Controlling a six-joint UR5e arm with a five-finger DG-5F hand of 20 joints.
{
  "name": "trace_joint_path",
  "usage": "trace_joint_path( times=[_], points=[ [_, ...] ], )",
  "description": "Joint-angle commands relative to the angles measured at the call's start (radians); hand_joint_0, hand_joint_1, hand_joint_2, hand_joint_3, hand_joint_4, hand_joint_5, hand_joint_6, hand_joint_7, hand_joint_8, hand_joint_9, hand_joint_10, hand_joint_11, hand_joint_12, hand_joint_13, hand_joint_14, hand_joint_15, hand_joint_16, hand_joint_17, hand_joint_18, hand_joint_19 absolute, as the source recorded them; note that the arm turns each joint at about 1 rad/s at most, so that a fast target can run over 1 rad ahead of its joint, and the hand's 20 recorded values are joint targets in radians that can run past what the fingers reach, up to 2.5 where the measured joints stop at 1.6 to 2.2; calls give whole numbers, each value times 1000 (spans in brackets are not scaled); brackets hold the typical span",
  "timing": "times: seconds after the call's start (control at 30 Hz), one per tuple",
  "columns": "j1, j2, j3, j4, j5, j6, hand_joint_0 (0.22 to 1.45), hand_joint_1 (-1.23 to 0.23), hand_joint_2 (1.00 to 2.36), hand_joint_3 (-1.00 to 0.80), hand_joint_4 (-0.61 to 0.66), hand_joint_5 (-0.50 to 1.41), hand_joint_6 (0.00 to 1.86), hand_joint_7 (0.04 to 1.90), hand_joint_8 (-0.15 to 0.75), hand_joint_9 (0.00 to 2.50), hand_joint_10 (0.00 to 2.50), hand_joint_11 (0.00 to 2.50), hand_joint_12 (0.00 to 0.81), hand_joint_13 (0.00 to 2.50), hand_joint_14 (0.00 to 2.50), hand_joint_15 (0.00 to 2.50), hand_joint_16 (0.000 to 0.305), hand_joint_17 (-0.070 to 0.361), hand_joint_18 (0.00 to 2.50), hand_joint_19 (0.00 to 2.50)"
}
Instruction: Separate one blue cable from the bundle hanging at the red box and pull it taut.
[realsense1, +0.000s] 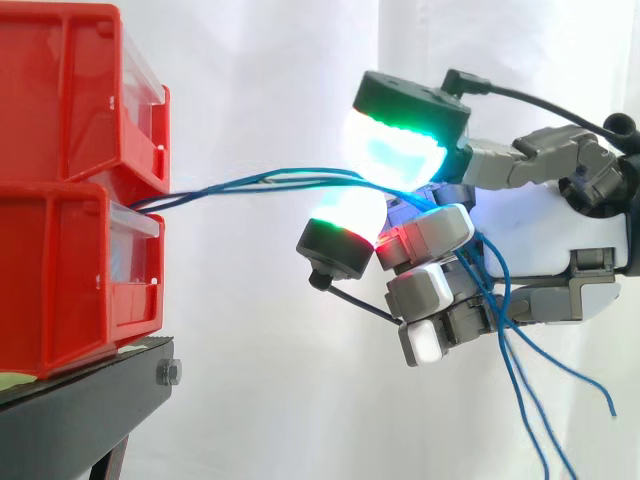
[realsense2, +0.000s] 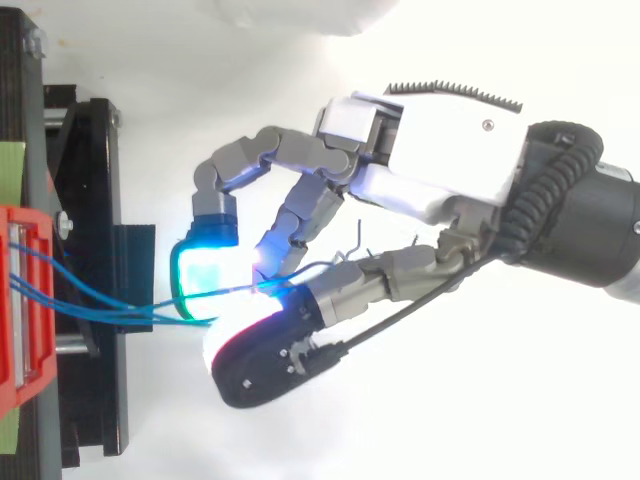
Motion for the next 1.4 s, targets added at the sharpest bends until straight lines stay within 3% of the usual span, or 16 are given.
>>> trace_joint_path(
  times=[0.0,0.33,0.63,0.8,1.03,1.37],
  points=[
    [1,1,0,0,0,0,797,-944,1000,-500,117,-194,849,1173,327,1182,15,1531,400,1108,27,825,45,101,944,609],
    [1,1,0,0,-2,0,848,-933,1000,-500,110,-188,857,1172,324,1201,16,1526,388,1105,27,828,43,97,912,603],
    [-1,1,0,-23,-2,0,614,-908,1000,-500,157,-181,846,1188,325,1198,15,1518,396,1097,27,828,43,98,930,602],
    [-2,5,0,-34,-5,-2,567,-883,1000,-500,163,-182,841,1172,329,1198,16,1508,405,1095,27,829,45,102,934,613],
    [-2,10,0,-49,-5,-3,626,-721,1000,-500,162,-179,828,1135,325,1210,17,1498,403,1117,26,827,44,100,940,639],
    [-4,14,0,-51,-5,-5,684,-808,1007,-413,82,-182,837,1187,320,1200,16,1494,405,1110,27,827,45,102,942,631]
  ],
)
